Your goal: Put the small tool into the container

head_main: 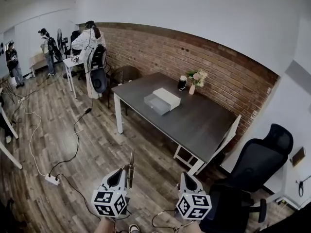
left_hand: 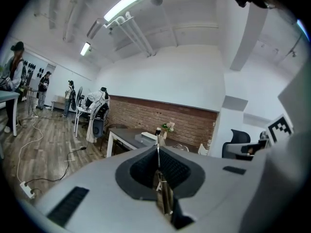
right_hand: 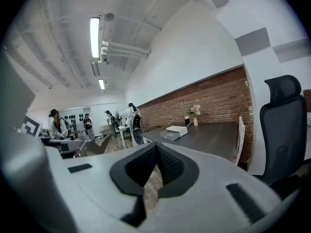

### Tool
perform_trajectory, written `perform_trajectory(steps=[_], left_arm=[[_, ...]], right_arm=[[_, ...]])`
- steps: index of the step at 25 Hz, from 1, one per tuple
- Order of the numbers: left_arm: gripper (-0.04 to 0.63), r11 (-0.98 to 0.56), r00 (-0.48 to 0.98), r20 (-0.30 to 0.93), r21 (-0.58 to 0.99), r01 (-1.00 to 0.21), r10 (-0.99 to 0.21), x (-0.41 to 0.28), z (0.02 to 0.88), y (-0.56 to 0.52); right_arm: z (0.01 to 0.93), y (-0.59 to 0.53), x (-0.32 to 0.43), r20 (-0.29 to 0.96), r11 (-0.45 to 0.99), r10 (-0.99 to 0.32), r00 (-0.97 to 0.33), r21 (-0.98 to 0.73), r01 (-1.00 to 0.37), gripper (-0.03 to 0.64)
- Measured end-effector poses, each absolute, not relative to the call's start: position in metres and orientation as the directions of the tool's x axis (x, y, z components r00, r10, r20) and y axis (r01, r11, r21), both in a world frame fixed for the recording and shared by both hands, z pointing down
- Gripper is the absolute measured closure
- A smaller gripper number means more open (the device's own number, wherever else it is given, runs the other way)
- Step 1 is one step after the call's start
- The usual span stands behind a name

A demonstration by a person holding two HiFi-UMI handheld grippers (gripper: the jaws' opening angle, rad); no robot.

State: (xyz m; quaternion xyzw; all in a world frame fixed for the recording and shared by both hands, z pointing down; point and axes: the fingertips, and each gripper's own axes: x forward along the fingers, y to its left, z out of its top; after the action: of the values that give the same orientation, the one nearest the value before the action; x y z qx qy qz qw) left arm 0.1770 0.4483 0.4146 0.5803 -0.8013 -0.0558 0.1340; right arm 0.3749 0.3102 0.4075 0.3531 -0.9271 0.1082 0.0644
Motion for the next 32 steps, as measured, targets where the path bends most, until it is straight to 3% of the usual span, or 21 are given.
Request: perform_trajectory(steps=[19, 32], left_arm=[[0.588, 0.330, -0.288, 0.179, 0.285, -0.900, -0.941, 0.090, 0.439, 0.410], [0.588, 0.350, -0.315, 0.169, 0.257, -0.901, -0.934, 0.022, 0.424, 0.284]], right_arm=[[0.438, 0.265, 0.302, 0.274, 0.700, -0.645, -0.714, -0.162, -0.695, 0.615], [0.430, 0.132, 0.223, 0.242, 0.723, -0.624, -0.743, -0.179, -0.667, 0.615]])
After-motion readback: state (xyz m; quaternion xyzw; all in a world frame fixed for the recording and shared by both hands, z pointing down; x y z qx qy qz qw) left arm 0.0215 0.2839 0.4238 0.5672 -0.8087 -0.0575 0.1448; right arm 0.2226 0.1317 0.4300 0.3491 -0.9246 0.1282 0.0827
